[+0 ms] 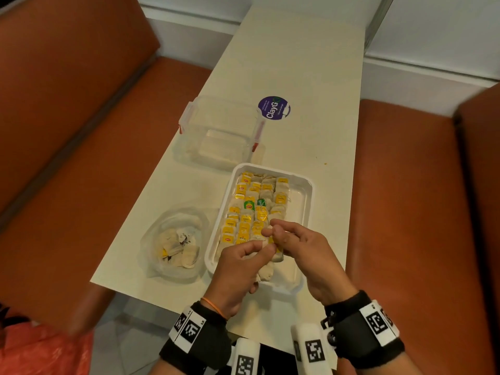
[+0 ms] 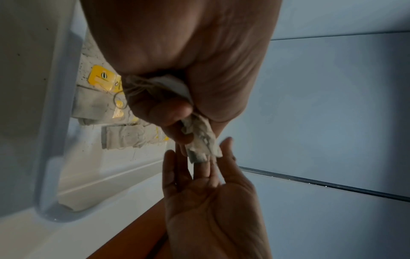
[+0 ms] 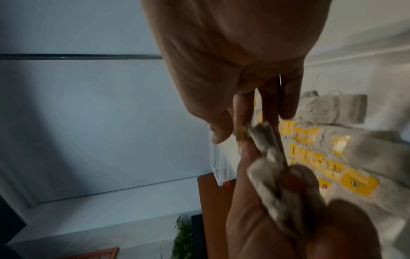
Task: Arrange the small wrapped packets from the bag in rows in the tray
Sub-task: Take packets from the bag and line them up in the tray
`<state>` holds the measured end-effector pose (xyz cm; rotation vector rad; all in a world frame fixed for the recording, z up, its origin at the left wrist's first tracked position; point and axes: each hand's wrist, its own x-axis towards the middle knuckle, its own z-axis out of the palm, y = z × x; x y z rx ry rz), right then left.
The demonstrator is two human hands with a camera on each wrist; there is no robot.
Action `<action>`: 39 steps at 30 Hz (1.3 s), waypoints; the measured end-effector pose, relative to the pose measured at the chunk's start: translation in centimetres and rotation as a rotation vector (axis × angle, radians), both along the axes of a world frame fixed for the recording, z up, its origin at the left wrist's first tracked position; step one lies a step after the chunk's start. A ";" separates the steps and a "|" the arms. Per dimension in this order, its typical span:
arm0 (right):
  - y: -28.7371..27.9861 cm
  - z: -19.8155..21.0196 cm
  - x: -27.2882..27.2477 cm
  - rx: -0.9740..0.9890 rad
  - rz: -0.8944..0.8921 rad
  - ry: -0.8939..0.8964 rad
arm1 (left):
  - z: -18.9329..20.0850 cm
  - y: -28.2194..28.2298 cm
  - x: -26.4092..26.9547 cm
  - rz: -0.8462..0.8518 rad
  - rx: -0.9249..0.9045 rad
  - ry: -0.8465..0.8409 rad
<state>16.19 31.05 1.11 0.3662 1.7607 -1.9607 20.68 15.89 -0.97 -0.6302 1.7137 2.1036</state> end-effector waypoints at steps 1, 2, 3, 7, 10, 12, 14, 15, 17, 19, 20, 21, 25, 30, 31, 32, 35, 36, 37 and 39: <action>0.3 0.1 -0.2 0.034 0.026 0.006 | -0.1 -0.1 0.0 -0.006 0.001 -0.003; 0.7 0.1 -0.4 0.068 0.046 0.010 | -0.2 -0.3 0.1 -0.014 0.004 -0.003; 1.1 0.1 -0.6 0.101 0.063 0.010 | -0.3 -0.5 0.1 -0.025 0.008 -0.002; 2.5 0.0 -1.1 0.128 0.147 -0.029 | -0.5 -1.0 0.3 -0.047 0.051 0.005; 2.9 -0.2 -0.8 0.057 0.217 -0.034 | -0.9 -1.1 0.3 -0.022 0.090 0.002; 2.9 -0.4 -0.4 0.000 0.225 -0.022 | -1.1 -1.1 0.3 -0.001 0.085 0.001; 2.6 -0.6 0.0 0.009 0.218 0.010 | -1.3 -1.0 0.3 0.014 0.053 0.013; 2.3 -0.6 0.2 0.025 0.211 0.022 | -1.4 -1.0 0.4 0.023 0.036 0.012; 2.0 -0.8 0.6 0.051 0.184 0.026 | -1.7 -0.9 0.5 0.041 0.007 -0.001; 1.8 -1.2 0.9 0.072 0.149 0.018 | -2.3 -0.8 0.6 0.063 -0.029 -0.017; 1.8 -1.5 1.0 0.089 0.147 0.012 | -2.6 -0.8 0.8 0.074 -0.042 -0.033; 1.9 -1.9 1.1 0.112 0.156 0.002 | -2.8 -0.8 0.9 0.077 -0.045 -0.053; 2.3 -3.4 1.0 0.270 0.183 -0.038 | -3.4 -1.1 1.3 0.061 -0.045 -0.116; 1.5 -6.5 -0.6 0.667 0.243 0.068 | -3.5 -2.4 0.7 0.211 0.095 -0.223; 1.1 -7.2 -0.9 0.725 0.269 0.083 | -3.4 -2.9 0.5 0.231 0.135 -0.236; 0.7 -7.8 -1.1 0.762 0.288 0.091 | -3.3 -3.3 0.4 0.244 0.169 -0.245; -0.6 -9.0 -1.7 0.854 0.328 0.095 | -3.2 -4.6 0.0 0.273 0.238 -0.248; -0.9 -9.3 -1.8 0.879 0.330 0.088 | -3.3 -5.0 0.0 0.279 0.249 -0.246; -1.2 -9.5 -1.9 0.900 0.325 0.081 | -3.3 -5.3 -0.1 0.283 0.253 -0.244; -1.5 -9.8 -2.1 0.931 0.311 0.076 | -3.4 -5.8 0.0 0.286 0.246 -0.237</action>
